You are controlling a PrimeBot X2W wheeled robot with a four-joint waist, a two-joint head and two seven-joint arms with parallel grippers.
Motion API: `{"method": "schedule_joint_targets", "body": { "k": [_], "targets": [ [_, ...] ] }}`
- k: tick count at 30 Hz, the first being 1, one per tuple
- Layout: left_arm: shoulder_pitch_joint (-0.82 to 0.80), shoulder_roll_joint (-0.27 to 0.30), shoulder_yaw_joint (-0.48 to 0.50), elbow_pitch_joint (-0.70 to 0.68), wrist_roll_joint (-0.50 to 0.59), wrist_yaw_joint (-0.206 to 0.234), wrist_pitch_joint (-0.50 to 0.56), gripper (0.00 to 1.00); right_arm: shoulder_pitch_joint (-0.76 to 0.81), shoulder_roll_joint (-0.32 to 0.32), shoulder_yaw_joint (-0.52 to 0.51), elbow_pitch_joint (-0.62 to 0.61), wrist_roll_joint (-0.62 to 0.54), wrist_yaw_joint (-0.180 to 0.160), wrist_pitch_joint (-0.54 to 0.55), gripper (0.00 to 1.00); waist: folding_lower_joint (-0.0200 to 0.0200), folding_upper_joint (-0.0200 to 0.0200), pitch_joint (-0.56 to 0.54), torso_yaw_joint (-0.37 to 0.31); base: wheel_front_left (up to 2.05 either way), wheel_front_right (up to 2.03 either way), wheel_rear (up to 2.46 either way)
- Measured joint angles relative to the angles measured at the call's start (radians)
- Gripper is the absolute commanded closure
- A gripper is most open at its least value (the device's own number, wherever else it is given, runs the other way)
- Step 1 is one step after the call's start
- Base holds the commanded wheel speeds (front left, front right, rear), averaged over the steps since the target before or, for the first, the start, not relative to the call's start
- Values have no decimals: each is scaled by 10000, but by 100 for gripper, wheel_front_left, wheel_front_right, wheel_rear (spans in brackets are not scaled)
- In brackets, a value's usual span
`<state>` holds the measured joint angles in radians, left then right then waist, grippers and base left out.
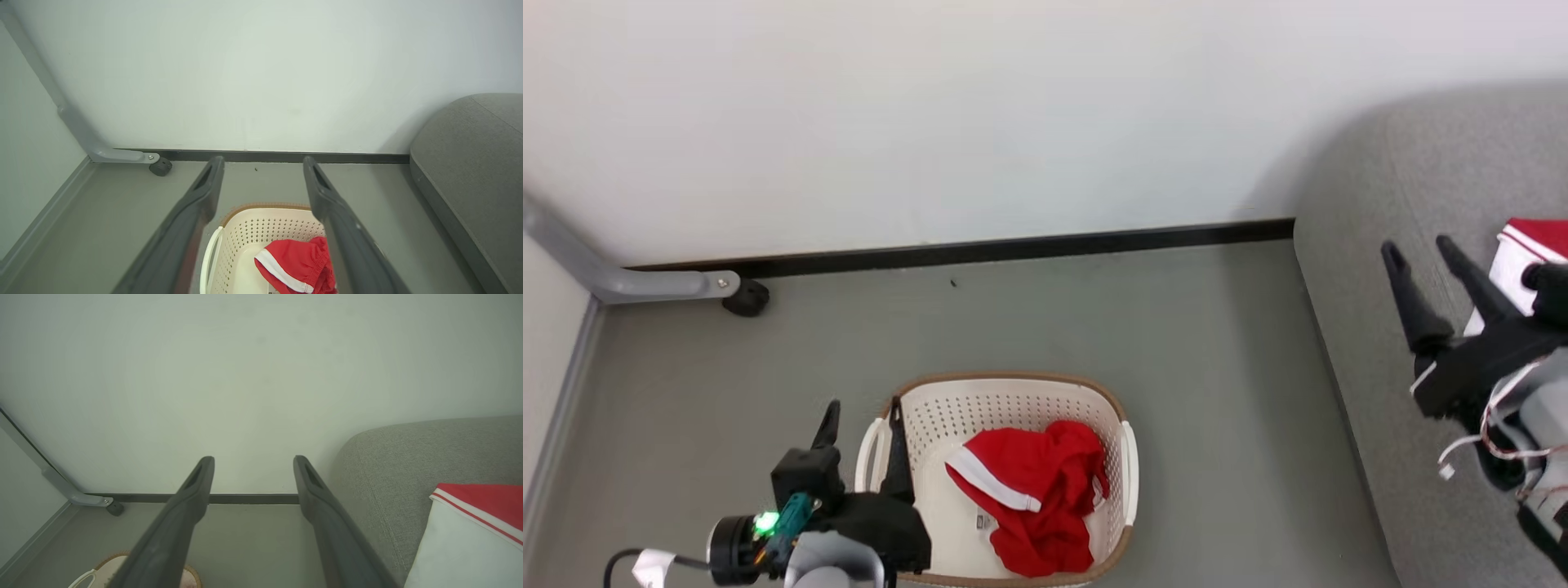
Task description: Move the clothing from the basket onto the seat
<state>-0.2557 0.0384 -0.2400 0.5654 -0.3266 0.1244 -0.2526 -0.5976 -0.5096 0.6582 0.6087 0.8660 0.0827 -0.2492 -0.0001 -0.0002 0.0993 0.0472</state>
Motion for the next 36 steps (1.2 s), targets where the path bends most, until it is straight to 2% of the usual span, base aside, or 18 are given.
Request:
{"method": "schedule_joint_targets", "body": {
  "k": [12, 21, 28, 36],
  "targets": [
    [1180, 0, 1354, -640, 861, 0, 0, 0, 1835, 403, -412, -1290, -589, -878, 0, 0, 1, 0, -847, 347, 0, 0, 0],
    [1691, 6, 1574, -1120, 1076, 0, 0, 0, 2774, 548, -543, -1879, -1183, -1335, 0, 0, 1, 1, -971, 312, 0, 0, 0],
    [2055, 6, 1672, -1446, 1097, 0, 0, 0, 3342, 577, -755, -2104, -1530, -1534, 0, 0, 2, 2, -979, 271, 0, 0, 0],
    [2252, 10, 1615, -1651, 1091, 0, 0, 0, 3450, 619, -1070, -2405, -1854, -1555, 0, 0, 2, 1, -947, 255, 0, 0, 0]
  ]
}}
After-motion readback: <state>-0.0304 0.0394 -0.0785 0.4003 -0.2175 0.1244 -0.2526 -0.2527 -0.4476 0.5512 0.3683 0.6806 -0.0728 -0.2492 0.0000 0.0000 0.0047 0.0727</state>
